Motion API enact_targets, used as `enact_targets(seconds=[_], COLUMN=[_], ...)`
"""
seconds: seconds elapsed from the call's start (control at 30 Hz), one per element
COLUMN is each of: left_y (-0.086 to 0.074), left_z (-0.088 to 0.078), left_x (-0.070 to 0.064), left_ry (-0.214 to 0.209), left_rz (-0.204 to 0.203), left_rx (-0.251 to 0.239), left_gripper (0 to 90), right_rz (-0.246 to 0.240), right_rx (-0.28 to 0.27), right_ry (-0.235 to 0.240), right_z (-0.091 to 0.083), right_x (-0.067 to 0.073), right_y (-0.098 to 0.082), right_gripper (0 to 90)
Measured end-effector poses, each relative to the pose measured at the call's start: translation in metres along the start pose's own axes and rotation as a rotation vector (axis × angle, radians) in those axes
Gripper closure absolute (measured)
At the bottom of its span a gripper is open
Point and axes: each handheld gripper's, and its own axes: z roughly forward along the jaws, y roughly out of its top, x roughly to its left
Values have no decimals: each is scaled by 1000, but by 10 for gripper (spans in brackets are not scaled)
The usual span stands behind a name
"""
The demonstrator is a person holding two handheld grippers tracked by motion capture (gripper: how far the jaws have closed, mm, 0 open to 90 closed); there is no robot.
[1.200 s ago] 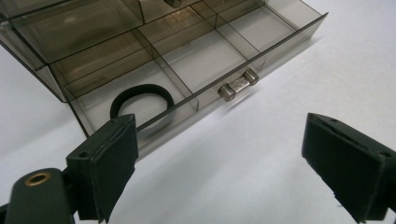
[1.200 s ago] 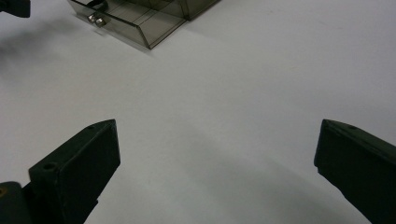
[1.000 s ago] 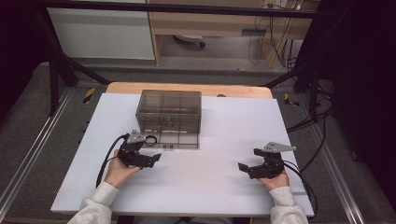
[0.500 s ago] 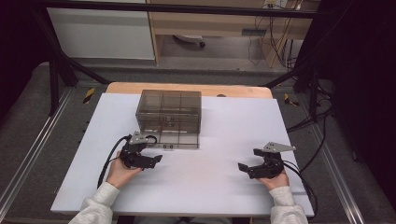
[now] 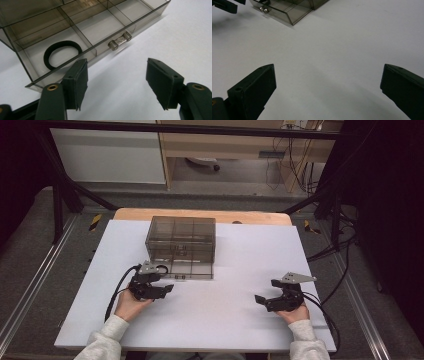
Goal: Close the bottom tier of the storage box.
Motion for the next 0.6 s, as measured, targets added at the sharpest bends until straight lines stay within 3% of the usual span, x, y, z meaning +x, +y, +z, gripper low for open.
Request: enact_targets(seconds=[0.6], left_y=[-1], left_z=[5], left_x=[-1], left_ry=[-14], left_rz=[-12], left_rx=[-2], left_gripper=[539], right_rz=[0], right_rx=[8], right_ry=[1], right_z=[2], right_x=[0], right_y=[-1], right_gripper=[9])
